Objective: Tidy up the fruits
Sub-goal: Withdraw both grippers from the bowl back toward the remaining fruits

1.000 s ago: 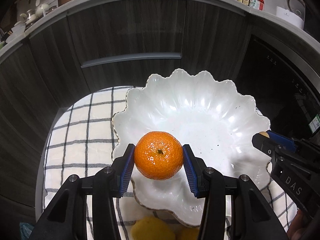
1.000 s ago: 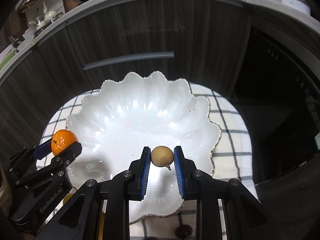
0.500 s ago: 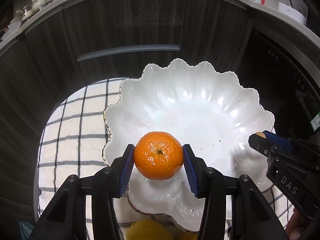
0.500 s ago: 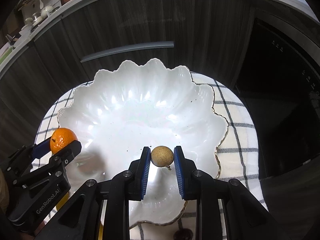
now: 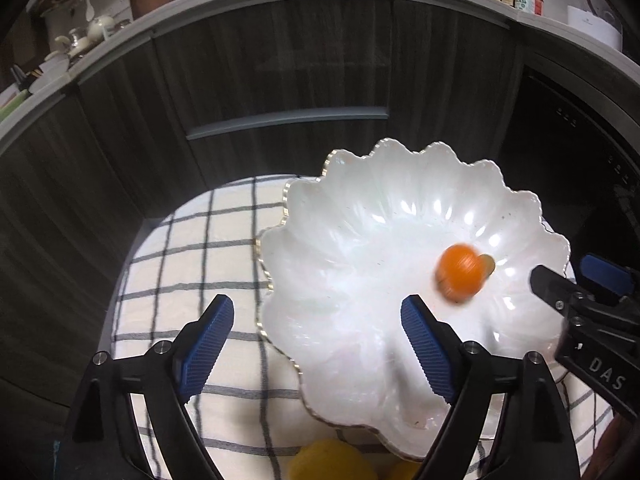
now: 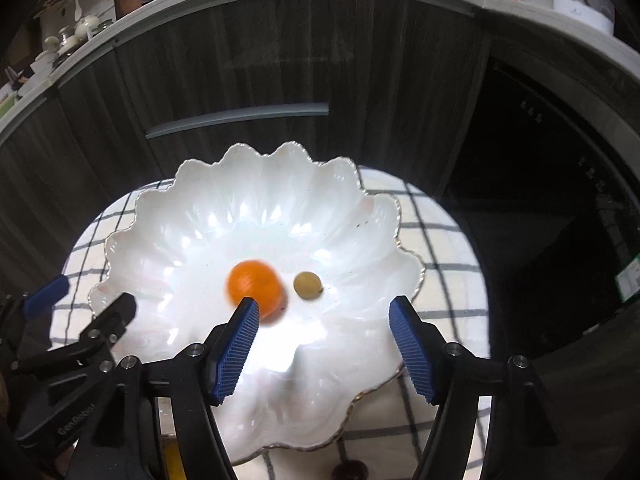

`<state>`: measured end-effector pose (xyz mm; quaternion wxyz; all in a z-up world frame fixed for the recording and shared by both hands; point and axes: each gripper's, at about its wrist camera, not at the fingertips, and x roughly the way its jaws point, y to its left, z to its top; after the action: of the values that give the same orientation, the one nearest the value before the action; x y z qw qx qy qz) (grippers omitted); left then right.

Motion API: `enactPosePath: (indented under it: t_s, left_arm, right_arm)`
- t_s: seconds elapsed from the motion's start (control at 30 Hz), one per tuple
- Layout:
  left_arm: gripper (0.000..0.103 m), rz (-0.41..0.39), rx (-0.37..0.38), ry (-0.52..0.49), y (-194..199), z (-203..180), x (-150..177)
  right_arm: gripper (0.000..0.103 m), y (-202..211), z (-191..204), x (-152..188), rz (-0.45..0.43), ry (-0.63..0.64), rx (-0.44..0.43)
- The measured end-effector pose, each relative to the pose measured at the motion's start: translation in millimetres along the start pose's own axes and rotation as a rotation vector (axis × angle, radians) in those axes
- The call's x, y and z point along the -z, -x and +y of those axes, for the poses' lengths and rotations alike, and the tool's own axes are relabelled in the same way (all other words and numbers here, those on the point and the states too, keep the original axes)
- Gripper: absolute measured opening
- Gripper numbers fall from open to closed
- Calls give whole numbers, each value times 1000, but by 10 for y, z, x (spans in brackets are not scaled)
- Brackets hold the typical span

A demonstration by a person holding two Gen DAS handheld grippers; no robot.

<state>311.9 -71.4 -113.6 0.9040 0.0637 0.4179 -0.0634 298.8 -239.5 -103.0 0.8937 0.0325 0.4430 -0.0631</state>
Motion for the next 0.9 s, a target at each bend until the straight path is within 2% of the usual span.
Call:
enactPosePath:
  t_s: [0.1, 0.13, 0.27, 0.5, 0.57, 0.9]
  left_arm:
    - [87, -8, -5, 6, 44, 31, -7]
    - [87, 6, -27, 7, 67, 35, -12]
    - [93, -18, -32, 14, 199, 51, -17]
    - [95, -52, -35, 30, 468, 26, -6]
    - [99, -60, -32, 34, 542, 30, 7]
    - [100, -114, -51, 11, 927, -11, 86]
  right_arm:
    - [74, 62, 11, -8, -16, 4, 14]
    - [74, 87, 12, -7, -21, 4, 17]
    - [74, 200, -11, 5, -43, -7, 22]
    - [74, 486, -44, 49, -81, -25, 19]
    - [74, 569, -44, 62, -93, -21, 27]
    - [74, 937, -88, 199, -138, -22, 59]
